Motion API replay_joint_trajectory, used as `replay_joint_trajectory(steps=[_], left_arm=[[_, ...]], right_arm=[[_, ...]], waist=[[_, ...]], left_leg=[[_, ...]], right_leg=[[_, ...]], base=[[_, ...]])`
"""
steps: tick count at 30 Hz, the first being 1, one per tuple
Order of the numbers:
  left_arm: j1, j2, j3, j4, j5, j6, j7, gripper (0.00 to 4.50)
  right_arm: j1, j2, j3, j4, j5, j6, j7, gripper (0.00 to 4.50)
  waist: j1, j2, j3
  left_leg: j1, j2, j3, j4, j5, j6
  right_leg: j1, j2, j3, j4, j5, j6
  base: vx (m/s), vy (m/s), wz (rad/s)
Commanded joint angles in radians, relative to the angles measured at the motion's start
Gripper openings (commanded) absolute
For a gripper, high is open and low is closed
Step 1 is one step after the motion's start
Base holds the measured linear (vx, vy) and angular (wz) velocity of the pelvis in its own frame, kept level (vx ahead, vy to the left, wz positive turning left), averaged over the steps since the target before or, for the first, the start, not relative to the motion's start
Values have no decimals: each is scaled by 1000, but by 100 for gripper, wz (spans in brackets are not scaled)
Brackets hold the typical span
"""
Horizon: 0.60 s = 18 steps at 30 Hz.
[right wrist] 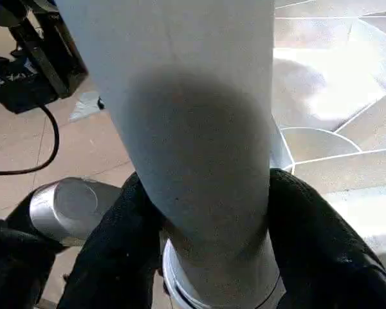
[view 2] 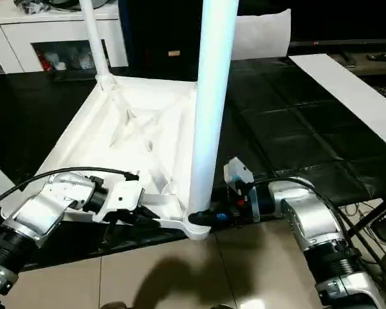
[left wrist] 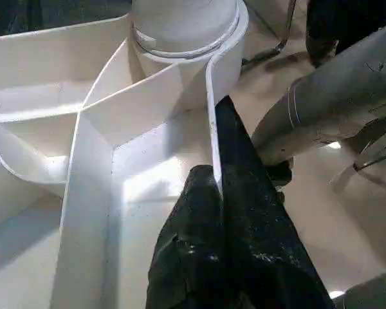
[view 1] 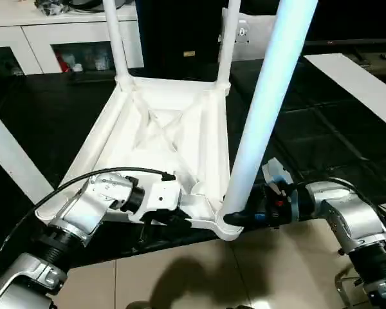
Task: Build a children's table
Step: Rotate leg to tighten
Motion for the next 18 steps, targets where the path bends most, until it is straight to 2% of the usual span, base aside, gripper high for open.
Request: replay_joint_trajectory(steps=[1, 4, 7, 10, 11, 13, 15, 17, 18], left_arm=[[-19, -3, -30, -16, 0, -17, -35, 0], [-13, -5, -18, -24, -18, 12, -37, 0], [-8, -11, -5, -34, -35, 50, -29, 0], [-6, -28, 14, -47, -37, 134, 19, 0], [-4, -43, 27, -55, -40, 180, 54, 0], [1, -62, 38, -71, -40, 229, 97, 0], [11, -90, 45, -95, -35, 279, 154, 0], [14, -111, 48, -105, -28, 308, 193, 0], [14, -121, 49, -108, -23, 318, 211, 0]], right_arm=[[-12, 2, 8, -4, 9, 16, 11, 207], [-5, 10, 1, -12, 18, 20, -5, 199], [-6, 23, -4, -1, -5, 0, -58, 199], [-31, 78, -31, 41, -57, -8, -226, 197], [-50, 119, -58, 64, -72, -4, -331, 197], [-70, 162, -87, 84, -77, 14, -433, 196], [-82, 198, -102, 91, -72, 39, -499, 194], [-86, 219, -102, 94, -81, 49, -541, 194], [-88, 229, -101, 97, -89, 49, -562, 194]], waist=[[-3, -11, -67], [-4, -11, -67], [-7, -12, -65], [-15, -11, -61], [-21, -9, -59], [-37, -11, -58], [-58, -12, -57], [-61, -14, -59], [-63, -11, -62]], left_leg=[[-9, -10, 31, -66, -139, 62], [-9, -10, 32, -66, -136, 62], [-11, -11, 32, -67, -141, 55], [-12, -14, 30, -71, -172, 40], [-12, -16, 29, -73, -193, 25], [-15, -20, 24, -77, -216, 4], [-16, -21, 22, -76, -235, 1], [-15, -19, 23, -74, -228, 12], [-14, -18, 25, -72, -208, 22]], right_leg=[[66, -25, 30, -60, -202, -223], [66, -24, 30, -59, -198, -224], [66, -24, 29, -60, -212, -222], [65, -25, 28, -69, -287, -197], [63, -25, 28, -72, -337, -180], [65, -24, 23, -78, -404, -152], [63, -22, 21, -84, -442, -130], [61, -22, 23, -84, -422, -135], [59, -20, 25, -80, -353, -161]], base=[[0, 0, 0], [0, 0, 0], [0, 0, 0], [0, 0, 0], [0, 0, 0], [0, 0, 0], [0, 0, 0], [0, 0, 0], [0, 0, 0]])
